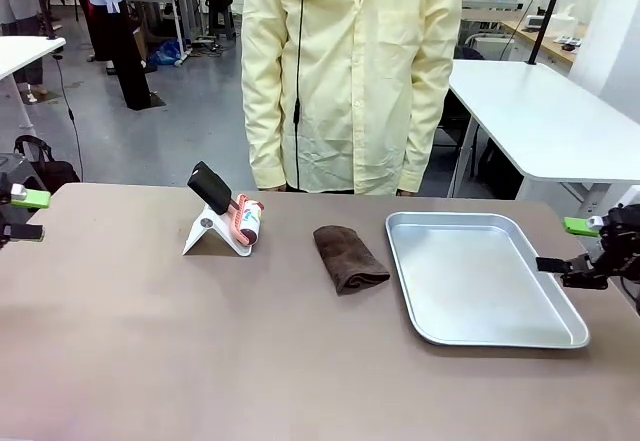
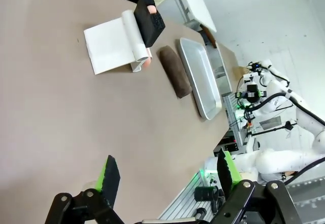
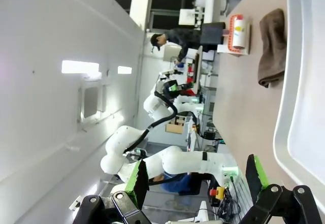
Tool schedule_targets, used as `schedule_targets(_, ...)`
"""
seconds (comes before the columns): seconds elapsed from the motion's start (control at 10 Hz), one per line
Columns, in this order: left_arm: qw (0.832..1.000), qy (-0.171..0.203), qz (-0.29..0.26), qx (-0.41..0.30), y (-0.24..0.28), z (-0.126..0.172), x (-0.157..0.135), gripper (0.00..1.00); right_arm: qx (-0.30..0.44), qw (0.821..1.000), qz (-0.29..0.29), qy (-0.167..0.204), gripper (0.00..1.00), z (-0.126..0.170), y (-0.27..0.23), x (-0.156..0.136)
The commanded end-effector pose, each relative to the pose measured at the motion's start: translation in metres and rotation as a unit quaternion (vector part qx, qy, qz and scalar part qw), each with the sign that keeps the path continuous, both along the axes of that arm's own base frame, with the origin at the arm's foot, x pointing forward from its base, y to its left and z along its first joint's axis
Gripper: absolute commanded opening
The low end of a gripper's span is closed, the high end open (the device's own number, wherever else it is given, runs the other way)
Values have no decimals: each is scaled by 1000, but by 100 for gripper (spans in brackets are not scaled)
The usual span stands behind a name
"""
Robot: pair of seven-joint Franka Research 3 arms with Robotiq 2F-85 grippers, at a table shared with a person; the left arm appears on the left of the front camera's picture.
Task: Clean the surface of the table.
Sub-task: Return the Lint Roller and towel to their original positions.
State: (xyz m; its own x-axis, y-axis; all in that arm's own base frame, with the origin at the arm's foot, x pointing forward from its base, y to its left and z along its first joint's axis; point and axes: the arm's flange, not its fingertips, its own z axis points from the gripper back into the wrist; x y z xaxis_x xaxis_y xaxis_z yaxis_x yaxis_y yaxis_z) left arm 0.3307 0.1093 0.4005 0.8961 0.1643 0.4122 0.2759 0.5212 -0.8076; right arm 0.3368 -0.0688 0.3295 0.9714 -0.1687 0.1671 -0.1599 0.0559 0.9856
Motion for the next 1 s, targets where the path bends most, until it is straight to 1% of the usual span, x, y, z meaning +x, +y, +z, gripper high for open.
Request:
schedule_targets(0.0, 1000, 7, 12, 6, -8, 10, 3, 100, -13, 1000, -10, 14, 100, 13, 5, 5)
schedule_targets(0.9, 1000, 7, 12, 6, -8, 10, 3, 100, -13, 1000, -10, 14, 100, 13, 5, 5)
